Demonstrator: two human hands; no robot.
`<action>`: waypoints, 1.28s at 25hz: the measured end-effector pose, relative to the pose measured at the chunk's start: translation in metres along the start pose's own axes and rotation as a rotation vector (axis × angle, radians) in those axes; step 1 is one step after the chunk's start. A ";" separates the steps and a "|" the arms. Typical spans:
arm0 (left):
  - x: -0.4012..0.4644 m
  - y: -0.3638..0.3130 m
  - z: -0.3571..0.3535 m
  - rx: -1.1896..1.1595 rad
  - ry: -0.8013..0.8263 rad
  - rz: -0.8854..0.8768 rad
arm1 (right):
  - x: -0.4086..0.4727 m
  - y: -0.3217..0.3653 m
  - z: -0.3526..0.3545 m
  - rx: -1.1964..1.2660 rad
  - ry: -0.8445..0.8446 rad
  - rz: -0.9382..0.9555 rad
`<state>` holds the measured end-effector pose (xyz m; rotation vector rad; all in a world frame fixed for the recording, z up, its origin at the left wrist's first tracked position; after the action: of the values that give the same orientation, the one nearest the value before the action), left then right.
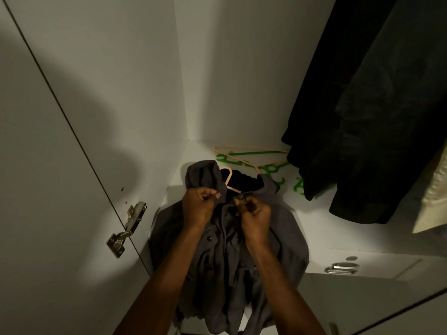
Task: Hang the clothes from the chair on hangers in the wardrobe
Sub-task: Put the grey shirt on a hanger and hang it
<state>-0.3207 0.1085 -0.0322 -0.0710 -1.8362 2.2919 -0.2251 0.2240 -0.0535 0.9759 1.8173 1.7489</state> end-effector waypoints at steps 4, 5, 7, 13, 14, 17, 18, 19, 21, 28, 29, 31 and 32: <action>-0.007 0.000 -0.004 -0.115 -0.023 -0.064 | 0.000 -0.005 -0.006 -0.033 0.027 -0.008; -0.009 0.001 -0.005 -0.144 -0.028 -0.063 | 0.000 -0.006 -0.007 -0.035 0.034 -0.005; -0.014 0.004 -0.008 -0.175 -0.024 -0.066 | -0.001 -0.007 -0.007 -0.038 0.043 0.005; -0.021 0.013 -0.010 -0.169 -0.008 -0.086 | 0.000 -0.012 -0.009 -0.021 0.048 0.000; -0.021 0.013 -0.010 -0.172 -0.008 -0.087 | 0.000 -0.013 -0.009 -0.013 0.045 0.000; -0.023 0.014 -0.009 -0.180 -0.016 -0.101 | 0.000 -0.013 -0.009 -0.006 0.040 0.003; -0.024 0.014 -0.009 -0.182 -0.022 -0.104 | 0.001 -0.014 -0.008 -0.010 0.041 0.006; -0.025 0.014 -0.009 -0.184 -0.027 -0.105 | 0.001 -0.015 -0.008 -0.015 0.041 0.009; -0.026 0.015 -0.010 -0.192 -0.030 -0.109 | 0.001 -0.016 -0.007 -0.029 0.050 0.018; -0.025 0.013 -0.008 -0.279 -0.019 -0.051 | 0.001 -0.019 -0.007 -0.036 0.055 0.032; -0.027 0.012 -0.008 -0.256 -0.026 -0.082 | 0.001 -0.020 -0.008 -0.037 0.050 0.034; -0.032 0.009 -0.011 -0.174 -0.037 -0.162 | 0.000 -0.021 -0.009 -0.055 0.025 0.050; -0.033 0.008 -0.012 -0.139 -0.044 -0.190 | 0.000 -0.022 -0.009 -0.071 0.016 0.061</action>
<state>-0.2873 0.1126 -0.0453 0.1285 -1.9307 2.0530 -0.2354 0.2187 -0.0742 1.0020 1.7397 1.8496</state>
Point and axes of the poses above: each hand's wrist, its own x-axis towards the middle knuckle, its own z-axis out of the back of the hand, y = z × x, the point moved 1 cm from there along x, towards the middle knuckle, and after that the axes turned 1 degree about z, right-handed, at the moved point
